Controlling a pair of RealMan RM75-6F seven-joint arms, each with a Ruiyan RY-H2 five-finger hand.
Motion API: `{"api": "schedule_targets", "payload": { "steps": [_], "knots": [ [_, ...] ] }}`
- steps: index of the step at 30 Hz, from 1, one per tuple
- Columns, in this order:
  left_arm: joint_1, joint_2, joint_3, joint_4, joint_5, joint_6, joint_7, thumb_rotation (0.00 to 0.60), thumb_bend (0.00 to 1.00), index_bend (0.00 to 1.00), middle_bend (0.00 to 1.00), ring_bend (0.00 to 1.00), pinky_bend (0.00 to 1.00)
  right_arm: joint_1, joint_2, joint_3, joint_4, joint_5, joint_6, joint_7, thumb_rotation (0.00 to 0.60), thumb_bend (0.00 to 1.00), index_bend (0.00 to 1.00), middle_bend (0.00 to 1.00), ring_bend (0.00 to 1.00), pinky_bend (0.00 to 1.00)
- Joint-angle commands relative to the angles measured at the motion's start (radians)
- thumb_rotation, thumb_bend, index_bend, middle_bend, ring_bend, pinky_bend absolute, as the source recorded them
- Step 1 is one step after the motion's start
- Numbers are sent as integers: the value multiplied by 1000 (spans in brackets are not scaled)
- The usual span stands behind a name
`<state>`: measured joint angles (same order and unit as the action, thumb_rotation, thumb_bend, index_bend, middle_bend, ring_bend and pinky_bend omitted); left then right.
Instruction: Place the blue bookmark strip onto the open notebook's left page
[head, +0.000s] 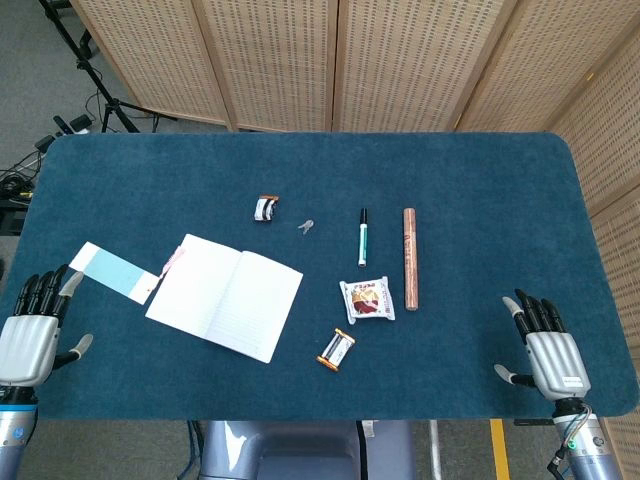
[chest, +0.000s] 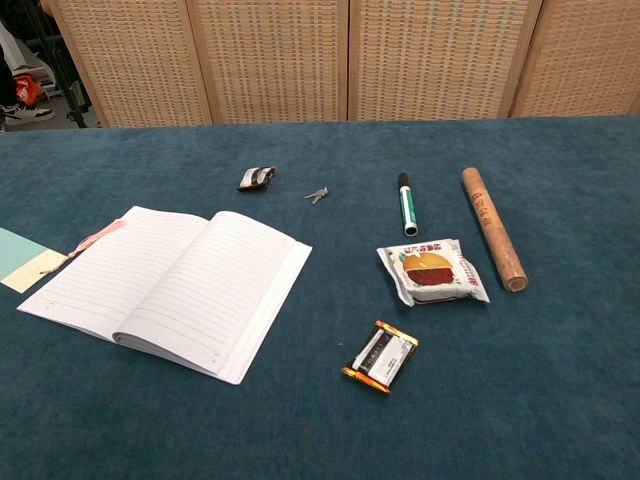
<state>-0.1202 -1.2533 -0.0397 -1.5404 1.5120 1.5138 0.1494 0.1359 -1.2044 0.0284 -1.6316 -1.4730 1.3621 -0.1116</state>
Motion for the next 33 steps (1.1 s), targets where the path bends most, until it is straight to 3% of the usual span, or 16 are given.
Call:
{"api": "schedule_targets", "payload": {
  "steps": [1,33],
  "knots": [
    [0,1,-1,0,-2,-2,-4,600,206,0,0,0,0,-1,1,-1,-1,-3,3,1,600,156,0,0,0,0],
    [-13,7,-5,0,-14,-42,-14,600,210,0,0,0,0,-10,10,-1,-5,-4,16,11,600,156,0,0,0,0]
  ]
}}
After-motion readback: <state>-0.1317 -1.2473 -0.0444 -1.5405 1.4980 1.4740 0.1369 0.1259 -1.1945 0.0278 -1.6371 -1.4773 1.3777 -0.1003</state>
